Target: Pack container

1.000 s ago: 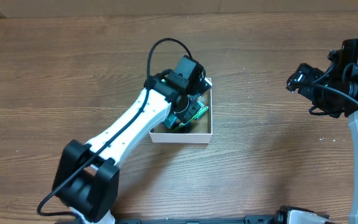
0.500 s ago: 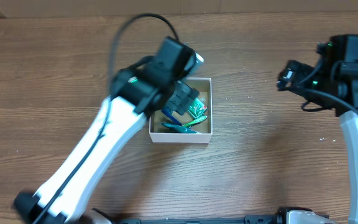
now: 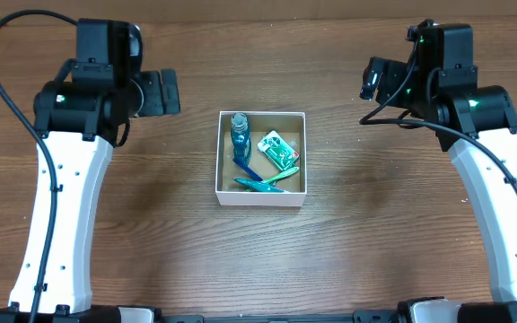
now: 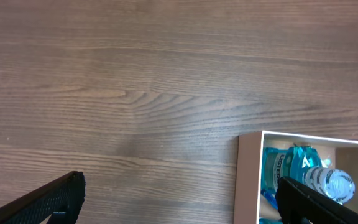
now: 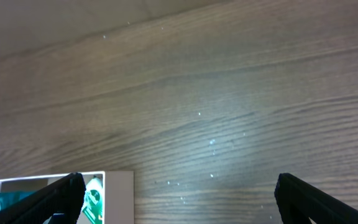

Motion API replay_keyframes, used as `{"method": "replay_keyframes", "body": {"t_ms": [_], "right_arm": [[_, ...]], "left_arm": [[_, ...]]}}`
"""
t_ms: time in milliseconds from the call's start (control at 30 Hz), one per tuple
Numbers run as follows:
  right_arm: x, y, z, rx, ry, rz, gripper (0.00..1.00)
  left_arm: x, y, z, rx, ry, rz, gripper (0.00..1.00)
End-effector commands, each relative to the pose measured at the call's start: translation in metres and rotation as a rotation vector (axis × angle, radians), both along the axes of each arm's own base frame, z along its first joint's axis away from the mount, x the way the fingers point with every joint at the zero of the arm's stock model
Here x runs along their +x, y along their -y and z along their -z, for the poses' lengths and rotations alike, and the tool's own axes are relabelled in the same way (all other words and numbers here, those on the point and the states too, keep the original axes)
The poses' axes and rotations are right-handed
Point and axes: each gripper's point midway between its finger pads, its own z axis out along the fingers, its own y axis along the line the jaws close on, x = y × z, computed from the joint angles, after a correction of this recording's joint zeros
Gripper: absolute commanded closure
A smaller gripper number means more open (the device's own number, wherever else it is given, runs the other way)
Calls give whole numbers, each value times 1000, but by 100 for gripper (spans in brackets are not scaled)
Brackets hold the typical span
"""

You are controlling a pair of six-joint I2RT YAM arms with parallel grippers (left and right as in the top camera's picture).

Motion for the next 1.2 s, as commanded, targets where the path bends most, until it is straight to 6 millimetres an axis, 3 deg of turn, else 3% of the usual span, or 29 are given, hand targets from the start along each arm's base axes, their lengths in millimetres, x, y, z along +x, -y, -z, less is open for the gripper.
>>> {"method": "replay_keyframes", "body": {"t_ms": [0,200,367,467,600,767,967,1167], "right_arm": [[-10,3,-11,-15,0,4,0],[-40,8,-29,-2,26,24,0],[-84,16,-29,12,150,46,0],[-116,21,-4,19,206,44,0],[-156,26,32,21,220,45,0],[-174,31,44,6,196,58,0],[-178,32,56,-3,140,57,0],[-176,32,60,-7,121,57,0]], "left_arm": [[-6,0,-3,-27,-11,22,0],[-36,-1,-36,-26,92,29,0],[-98,-3,-43,-35,246,41,0],[-146,-4,-27,-53,336,52,0],[-197,-8,12,-87,402,24,0],[-211,-9,44,-88,421,25,0],[-233,-11,97,-74,216,20,0],[-236,-11,101,-72,193,19,0]]}}
